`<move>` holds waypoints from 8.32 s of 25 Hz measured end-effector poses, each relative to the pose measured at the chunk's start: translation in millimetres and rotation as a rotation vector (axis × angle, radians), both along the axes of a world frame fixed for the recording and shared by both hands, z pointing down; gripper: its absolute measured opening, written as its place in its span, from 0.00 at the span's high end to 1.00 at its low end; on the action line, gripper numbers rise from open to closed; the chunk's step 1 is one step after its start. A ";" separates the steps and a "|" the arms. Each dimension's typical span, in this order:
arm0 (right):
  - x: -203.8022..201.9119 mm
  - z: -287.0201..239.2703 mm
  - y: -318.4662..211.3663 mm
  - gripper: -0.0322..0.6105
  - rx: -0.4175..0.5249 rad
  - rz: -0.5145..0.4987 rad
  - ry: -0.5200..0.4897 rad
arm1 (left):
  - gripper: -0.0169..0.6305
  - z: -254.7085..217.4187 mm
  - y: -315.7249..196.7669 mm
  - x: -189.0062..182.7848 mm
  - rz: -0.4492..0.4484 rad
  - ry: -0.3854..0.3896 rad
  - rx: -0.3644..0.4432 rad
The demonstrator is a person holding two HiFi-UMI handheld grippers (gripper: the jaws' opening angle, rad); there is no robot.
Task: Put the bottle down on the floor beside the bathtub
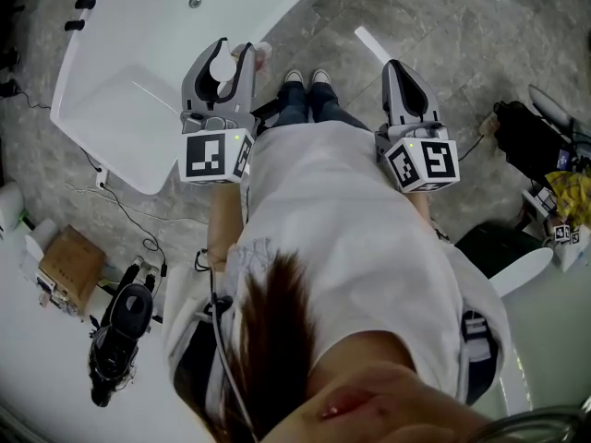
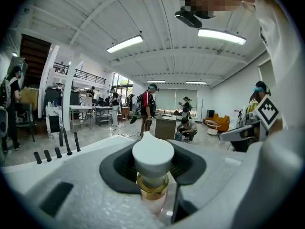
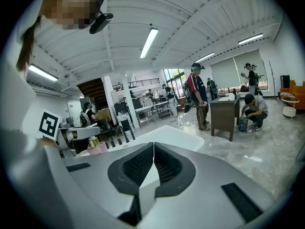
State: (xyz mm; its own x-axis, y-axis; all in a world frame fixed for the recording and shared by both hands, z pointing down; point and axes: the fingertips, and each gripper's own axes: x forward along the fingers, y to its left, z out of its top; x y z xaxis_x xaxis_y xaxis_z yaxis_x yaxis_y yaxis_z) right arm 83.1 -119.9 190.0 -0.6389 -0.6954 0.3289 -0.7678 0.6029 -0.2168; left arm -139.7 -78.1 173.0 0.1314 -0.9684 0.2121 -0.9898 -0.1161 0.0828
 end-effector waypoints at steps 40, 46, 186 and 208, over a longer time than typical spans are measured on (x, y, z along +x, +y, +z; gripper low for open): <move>-22.6 195.8 6.2 0.93 -0.264 -0.094 0.103 | 0.75 304.8 -68.0 73.0 0.370 -0.012 -0.268; -4.5 224.7 13.4 0.93 -0.301 -0.051 0.117 | 0.75 356.6 -64.8 89.8 0.426 -0.041 -0.305; 3.3 198.0 -44.3 0.93 -0.265 -0.052 0.092 | 0.95 307.2 -116.8 59.7 0.177 0.097 -0.194; -16.4 41.8 -52.4 0.93 -0.048 -0.094 0.067 | 0.95 54.2 -64.8 -8.8 -0.031 -0.003 0.050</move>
